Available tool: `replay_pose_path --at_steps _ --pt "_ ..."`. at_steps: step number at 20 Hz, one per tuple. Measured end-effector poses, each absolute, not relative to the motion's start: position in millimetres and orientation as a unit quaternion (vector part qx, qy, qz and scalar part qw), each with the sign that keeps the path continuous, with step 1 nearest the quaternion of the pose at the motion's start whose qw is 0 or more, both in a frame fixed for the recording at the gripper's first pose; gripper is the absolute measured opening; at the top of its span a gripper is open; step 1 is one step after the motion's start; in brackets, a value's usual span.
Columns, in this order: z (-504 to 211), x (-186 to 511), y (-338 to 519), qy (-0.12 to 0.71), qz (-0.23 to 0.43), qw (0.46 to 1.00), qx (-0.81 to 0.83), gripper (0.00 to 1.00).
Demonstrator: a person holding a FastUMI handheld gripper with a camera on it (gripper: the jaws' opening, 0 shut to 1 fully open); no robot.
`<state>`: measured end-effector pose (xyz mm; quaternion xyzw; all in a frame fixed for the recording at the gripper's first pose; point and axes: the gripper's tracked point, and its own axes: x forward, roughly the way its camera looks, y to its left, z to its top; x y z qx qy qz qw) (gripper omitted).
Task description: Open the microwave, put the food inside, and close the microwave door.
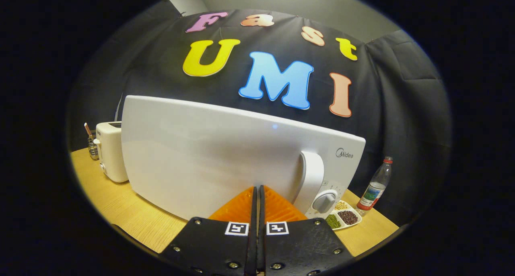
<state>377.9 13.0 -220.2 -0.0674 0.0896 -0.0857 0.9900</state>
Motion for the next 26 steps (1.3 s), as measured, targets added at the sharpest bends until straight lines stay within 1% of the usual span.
replay_pose_path --at_steps 1,3,4,5,7,8,12,16,19,22,26 --pt "-225.9 378.6 14.4 0.098 -0.086 0.989 -0.063 0.02" --pt "-224.6 378.0 17.0 0.088 -0.085 0.989 -0.086 0.03" --pt "-224.1 377.5 18.8 0.083 -0.084 0.988 -0.1 0.08" --pt "-224.1 376.2 19.4 0.084 -0.078 0.988 -0.1 0.08" --pt "-228.1 370.7 24.9 0.102 -0.053 0.991 -0.066 0.08" --pt "-223.3 365.4 22.7 0.105 -0.05 0.992 -0.055 0.01" --pt "-188.5 328.7 11.0 0.076 -0.035 0.995 -0.049 0.02" --pt "-162.9 278.8 -20.9 0.058 -0.019 0.998 -0.025 0.02" --pt "-147.6 243.3 -61.6 0.031 -0.028 0.999 -0.008 0.02" --pt "-156.2 215.0 -104.3 0.027 -0.04 0.999 0.003 0.02" --pt "-178.0 192.7 -161.3 0.012 -0.072 0.997 0.002 0.02"
